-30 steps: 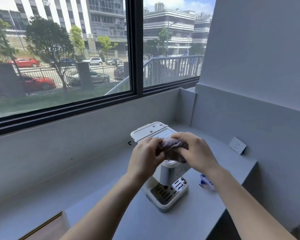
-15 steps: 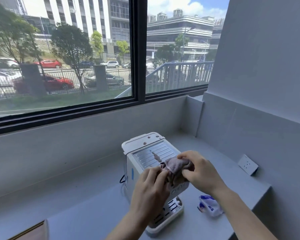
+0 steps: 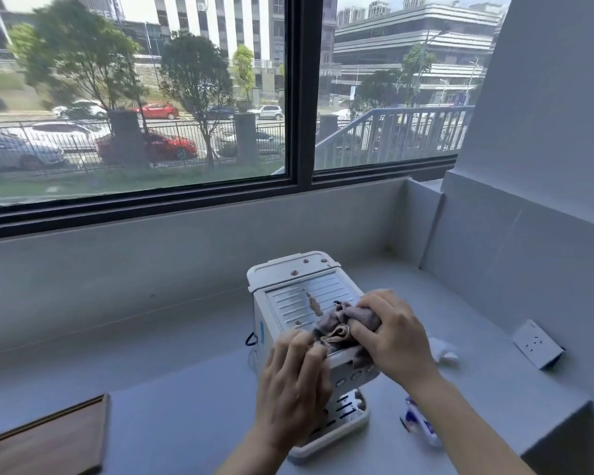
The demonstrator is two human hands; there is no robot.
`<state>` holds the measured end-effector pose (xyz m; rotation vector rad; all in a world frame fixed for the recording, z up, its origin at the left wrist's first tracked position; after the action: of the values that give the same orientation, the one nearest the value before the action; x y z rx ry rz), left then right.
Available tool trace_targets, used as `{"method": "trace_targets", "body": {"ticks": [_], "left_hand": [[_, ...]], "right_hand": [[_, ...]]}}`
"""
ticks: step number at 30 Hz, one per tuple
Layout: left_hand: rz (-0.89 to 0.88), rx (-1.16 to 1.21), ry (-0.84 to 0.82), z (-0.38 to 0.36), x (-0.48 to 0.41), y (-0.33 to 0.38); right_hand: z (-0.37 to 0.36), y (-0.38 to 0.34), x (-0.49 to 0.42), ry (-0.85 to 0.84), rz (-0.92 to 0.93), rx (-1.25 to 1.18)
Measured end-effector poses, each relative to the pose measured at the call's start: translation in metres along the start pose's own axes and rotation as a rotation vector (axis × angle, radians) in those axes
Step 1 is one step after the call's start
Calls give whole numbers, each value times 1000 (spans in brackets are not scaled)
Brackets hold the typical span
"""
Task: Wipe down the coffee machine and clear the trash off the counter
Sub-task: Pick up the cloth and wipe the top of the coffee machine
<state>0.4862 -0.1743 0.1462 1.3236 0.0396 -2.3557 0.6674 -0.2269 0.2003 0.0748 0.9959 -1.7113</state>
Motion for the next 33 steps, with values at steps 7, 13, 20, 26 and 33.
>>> {"method": "trace_targets", "body": {"ticks": [7, 13, 20, 26, 33], "left_hand": [[-10, -68, 50, -4, 1, 1], [25, -71, 129, -7, 0, 2], [9, -88, 152, -12, 0, 0], [23, -94, 136, -13, 4, 0], [13, -101, 130, -9, 2, 3]], "right_hand": [[-4, 6, 5, -121, 113, 5], [-13, 1, -30, -185, 13, 104], [-12, 5, -29, -306, 126, 46], [-23, -2, -29, -384, 214, 32], [-43, -12, -65, -343, 121, 135]]}}
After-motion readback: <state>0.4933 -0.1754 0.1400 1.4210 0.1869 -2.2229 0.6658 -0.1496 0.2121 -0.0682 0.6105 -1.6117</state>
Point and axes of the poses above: each hand's wrist, its own x-axis away from the middle knuckle, its own z-axis out of the back of the hand, y = z × x, the point moved 1 cm from there along -x, towards the middle knuckle, and after that the axes turned 4 degrees about -x, right-handed, at the moved point
